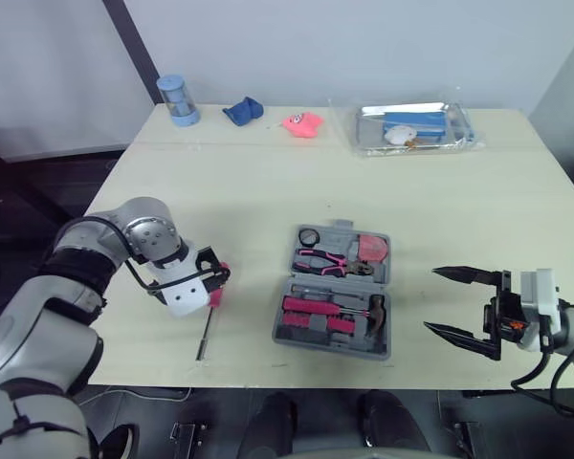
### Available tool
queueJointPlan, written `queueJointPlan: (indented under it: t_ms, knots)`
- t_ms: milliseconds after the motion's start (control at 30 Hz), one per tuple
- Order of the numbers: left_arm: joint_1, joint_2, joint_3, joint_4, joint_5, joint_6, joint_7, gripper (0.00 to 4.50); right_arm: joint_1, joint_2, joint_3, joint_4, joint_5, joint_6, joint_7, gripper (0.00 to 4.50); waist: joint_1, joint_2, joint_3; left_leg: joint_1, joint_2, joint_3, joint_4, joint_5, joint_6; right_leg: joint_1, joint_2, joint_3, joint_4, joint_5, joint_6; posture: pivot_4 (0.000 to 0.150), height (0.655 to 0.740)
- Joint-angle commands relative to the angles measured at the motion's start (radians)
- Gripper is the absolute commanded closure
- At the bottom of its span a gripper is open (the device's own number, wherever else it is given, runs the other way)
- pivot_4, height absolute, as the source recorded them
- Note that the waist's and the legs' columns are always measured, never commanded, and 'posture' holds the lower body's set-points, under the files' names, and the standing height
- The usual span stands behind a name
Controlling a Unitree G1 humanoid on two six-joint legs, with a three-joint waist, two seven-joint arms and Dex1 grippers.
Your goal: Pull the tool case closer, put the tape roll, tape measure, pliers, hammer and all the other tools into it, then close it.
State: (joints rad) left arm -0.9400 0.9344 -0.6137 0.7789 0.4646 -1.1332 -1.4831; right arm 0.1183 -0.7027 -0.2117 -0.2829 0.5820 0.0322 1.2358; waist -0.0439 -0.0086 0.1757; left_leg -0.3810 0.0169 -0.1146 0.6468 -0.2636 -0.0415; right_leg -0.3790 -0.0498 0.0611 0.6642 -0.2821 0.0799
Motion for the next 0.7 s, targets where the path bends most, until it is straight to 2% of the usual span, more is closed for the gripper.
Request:
queueJointPlan:
  t_ms: [33, 367, 633, 700]
  knots:
    - [-0.035, -0.015, -0.031, 0.056, 0.05, -0.06, 0.052, 0.06, -0.002, -0.007, -0.024, -0.02, 0.015, -0.012, -0.001, 0.0, 0.001, 0.0, 0.0, 0.0, 0.0, 0.0, 0.0, 0.0, 0.0, 0.0, 0.0, 0.0, 0.0, 0.0, 0.0, 0.15, 0.74]
    - [-0.061, -0.062, -0.079, 0.106, 0.11, -0.129, 0.152, 0.06, 0.01, -0.01, -0.035, -0.034, 0.018, -0.009, -0.014, 0.0, 0.002, 0.0, 0.0, 0.0, 0.0, 0.0, 0.001, 0.0, 0.0, 0.0, 0.0, 0.0, 0.001, 0.0, 0.0, 0.15, 0.74]
    - [-0.019, -0.038, -0.093, 0.048, 0.135, -0.145, 0.2, 0.06, 0.004, -0.015, -0.034, -0.037, 0.018, -0.008, -0.022, 0.0, 0.001, 0.0, 0.0, 0.0, 0.0, 0.0, 0.001, 0.0, 0.0, 0.0, 0.0, 0.0, 0.001, 0.0, 0.0, 0.15, 0.74]
    - [-0.017, -0.029, -0.096, 0.045, 0.144, -0.151, 0.209, 0.43, 0.002, -0.015, -0.034, -0.036, 0.018, -0.008, -0.025, 0.0, 0.002, 0.0, 0.0, 0.0, 0.0, 0.0, 0.001, 0.0, 0.0, 0.0, 0.0, 0.0, 0.002, 0.0, 0.0, 0.15, 0.74]
